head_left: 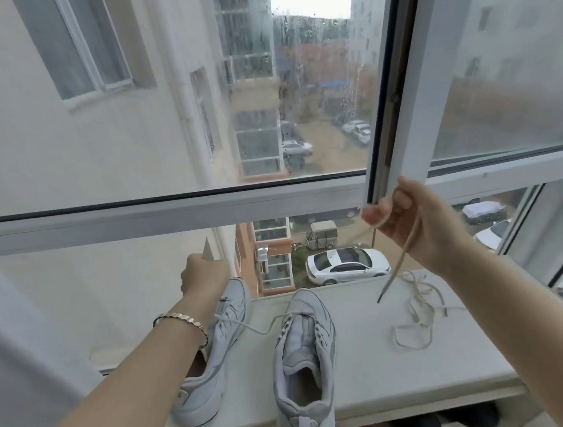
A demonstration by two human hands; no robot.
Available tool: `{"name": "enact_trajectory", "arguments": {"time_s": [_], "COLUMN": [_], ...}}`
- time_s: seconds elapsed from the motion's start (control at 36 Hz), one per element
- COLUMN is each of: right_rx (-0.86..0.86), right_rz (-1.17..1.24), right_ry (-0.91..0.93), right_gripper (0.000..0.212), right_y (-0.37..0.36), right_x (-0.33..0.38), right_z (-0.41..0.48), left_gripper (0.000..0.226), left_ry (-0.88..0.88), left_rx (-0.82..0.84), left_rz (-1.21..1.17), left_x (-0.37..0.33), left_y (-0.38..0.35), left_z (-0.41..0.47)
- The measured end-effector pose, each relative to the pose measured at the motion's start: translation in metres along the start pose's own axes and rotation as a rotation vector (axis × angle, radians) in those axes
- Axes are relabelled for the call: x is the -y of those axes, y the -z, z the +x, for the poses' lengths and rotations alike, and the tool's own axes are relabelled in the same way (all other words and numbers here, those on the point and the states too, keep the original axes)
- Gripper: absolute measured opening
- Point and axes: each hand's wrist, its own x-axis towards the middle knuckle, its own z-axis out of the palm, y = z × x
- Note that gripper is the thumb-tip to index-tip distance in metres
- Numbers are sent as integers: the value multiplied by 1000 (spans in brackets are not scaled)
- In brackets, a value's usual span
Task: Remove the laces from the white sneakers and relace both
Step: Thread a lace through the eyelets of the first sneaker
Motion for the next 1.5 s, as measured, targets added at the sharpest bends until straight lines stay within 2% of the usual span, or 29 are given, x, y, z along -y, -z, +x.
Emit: {"name": "enact_trajectory", "arguments": {"time_s": [0.06,0.11,0.19,0.33,0.44,0.5,0.61,0.75,0.86,1.0,1.11,1.19,1.25,1.31,1.44,1.5], "right_rx": [14,94,257,360,389,403,351,321,359,387,345,241,138,62,98,84], "right_rz": [-109,-261,-454,-661,-713,-713,-716,-805,-875,-744,-831,-896,-801,-599,78,221], "right_ry": [-96,-158,-194,-182,-204,-230,-244,-215,-215,-267,-222,-93,-2,59,38,26], "right_gripper": [44,30,19,33,45,46,42,34,36,38,33,34,38,42,36,35], "right_y": [-8,-16,-26,-41,-43,-41,-31,-26,-28,-26,-27,-22,-17,-14,-19,-23], "right_x": [-3,-5,-7,-14,-18,-20,-22,-27,-36,-36,-38,-34,-32,-31,-31,-31], "right_z": [0,-2,-9,-19,-21,-22,-21,-22,-22,-23,-24,-24,-24,-23,-20,-19], "left_gripper": [34,19,19,16,15,18,24,16,17,21,29,24,13,11,26,23], "left_ry": [-103,-206,-276,-410,-477,-531,-556,-483,-507,-548,-630,-537,-441,-356,-280,-262], "left_rx": [31,146,355,545,622,621,477,483,484,515,386,283,247,258,356,381], "left_rz": [-80,-214,-470,-556,-544,-516,-463,-505,-479,-504,-397,-358,-331,-315,-255,-264], "left_x": [-16,-33,-56,-75,-69,-63,-53,-45,-43,-42,-39,-36,-33,-29,-23,-24], "left_y": [3,4,5,-5,-16,-19,-21,-26,-29,-29,-29,-27,-26,-25,-26,-26], "left_z": [-11,-29,-60,-90,-97,-96,-93,-95,-95,-98,-97,-89,-82,-77,-79,-80]}}
